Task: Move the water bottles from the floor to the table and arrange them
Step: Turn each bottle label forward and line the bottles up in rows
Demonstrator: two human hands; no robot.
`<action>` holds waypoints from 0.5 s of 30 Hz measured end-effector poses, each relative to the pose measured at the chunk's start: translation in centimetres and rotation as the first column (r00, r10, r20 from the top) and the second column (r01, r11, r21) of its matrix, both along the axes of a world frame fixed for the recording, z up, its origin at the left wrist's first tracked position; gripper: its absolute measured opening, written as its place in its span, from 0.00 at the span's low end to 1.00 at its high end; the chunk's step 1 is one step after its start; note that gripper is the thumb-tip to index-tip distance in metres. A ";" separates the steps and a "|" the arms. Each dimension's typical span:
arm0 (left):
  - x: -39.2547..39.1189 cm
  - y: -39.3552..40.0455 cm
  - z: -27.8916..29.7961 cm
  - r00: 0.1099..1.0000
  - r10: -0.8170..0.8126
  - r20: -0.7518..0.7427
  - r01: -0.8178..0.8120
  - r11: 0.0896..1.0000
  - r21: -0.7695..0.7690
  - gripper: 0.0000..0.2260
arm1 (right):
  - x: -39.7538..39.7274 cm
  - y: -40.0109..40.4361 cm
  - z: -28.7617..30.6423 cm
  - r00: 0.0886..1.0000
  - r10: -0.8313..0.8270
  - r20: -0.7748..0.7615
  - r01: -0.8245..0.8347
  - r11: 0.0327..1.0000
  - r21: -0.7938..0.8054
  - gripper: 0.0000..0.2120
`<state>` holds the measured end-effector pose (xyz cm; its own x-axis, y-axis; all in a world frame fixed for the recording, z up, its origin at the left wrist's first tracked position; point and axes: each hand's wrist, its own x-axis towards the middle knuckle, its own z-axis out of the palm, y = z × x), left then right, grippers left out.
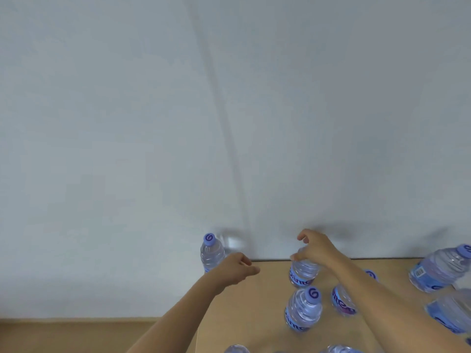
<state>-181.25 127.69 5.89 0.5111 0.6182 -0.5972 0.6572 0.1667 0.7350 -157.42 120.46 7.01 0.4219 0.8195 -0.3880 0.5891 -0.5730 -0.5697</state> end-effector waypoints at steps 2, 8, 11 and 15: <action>0.5 -0.1 0.7 1.000 -0.023 0.012 0.022 1.000 0.019 0.16 | 0.2 -1.1 -0.8 0.990 -0.109 -0.091 0.116 0.990 0.081 0.25; 0.0 -0.4 0.7 0.997 -0.071 -0.030 0.073 0.996 0.056 0.17 | -0.6 -3.4 -2.7 0.936 -0.210 -0.281 0.268 0.945 0.185 0.16; -0.4 -0.9 0.1 0.992 -0.108 -0.061 0.113 0.990 0.083 0.17 | -0.6 -2.9 -2.8 0.942 -0.177 -0.284 0.234 0.955 0.181 0.21; -0.2 -1.3 0.1 0.994 -0.108 -0.011 0.108 0.989 0.102 0.24 | -1.5 -1.4 0.2 0.944 -0.053 -0.327 0.135 0.963 0.232 0.19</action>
<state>-181.43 126.40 6.03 0.5753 0.6178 -0.5361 0.6710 0.0184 0.7412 -158.95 119.11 7.25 0.3910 0.8689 -0.3036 0.3062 -0.4339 -0.8473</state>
